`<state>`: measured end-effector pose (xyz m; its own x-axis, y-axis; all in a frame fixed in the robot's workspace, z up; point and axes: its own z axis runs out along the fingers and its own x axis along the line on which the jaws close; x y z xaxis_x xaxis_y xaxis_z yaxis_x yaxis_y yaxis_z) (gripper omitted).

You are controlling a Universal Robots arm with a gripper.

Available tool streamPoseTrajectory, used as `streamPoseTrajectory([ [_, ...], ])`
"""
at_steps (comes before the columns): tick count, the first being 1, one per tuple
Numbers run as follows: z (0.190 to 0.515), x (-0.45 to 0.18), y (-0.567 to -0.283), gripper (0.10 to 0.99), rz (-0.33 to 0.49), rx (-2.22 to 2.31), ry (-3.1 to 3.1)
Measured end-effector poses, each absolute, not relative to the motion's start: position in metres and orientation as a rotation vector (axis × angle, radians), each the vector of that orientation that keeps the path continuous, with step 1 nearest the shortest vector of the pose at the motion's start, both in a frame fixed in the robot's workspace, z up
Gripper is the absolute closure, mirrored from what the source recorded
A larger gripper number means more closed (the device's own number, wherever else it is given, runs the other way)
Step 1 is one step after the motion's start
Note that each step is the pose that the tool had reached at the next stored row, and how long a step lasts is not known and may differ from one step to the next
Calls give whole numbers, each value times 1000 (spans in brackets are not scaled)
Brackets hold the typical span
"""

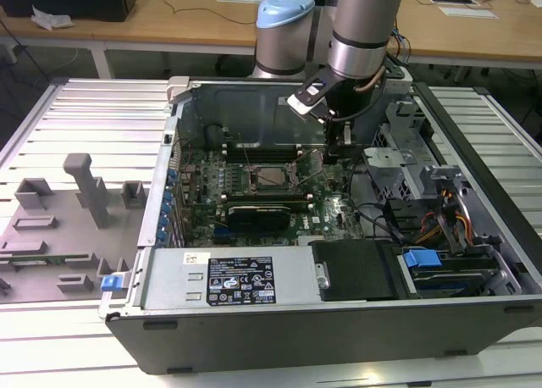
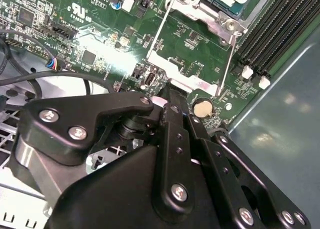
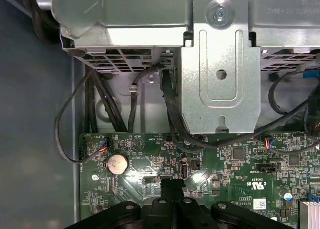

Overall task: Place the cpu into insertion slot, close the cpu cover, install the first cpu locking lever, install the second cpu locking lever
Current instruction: 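Close the cpu cover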

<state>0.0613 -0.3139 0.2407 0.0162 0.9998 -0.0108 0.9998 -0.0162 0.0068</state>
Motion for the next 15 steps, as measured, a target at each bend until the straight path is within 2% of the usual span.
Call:
streamPoseTrajectory([
  [2,241,62,-314,980,-26,2240,2205],
  [8,240,65,-314,980,-171,2299,2264],
  [15,240,63,-314,980,-173,2300,2265],
])
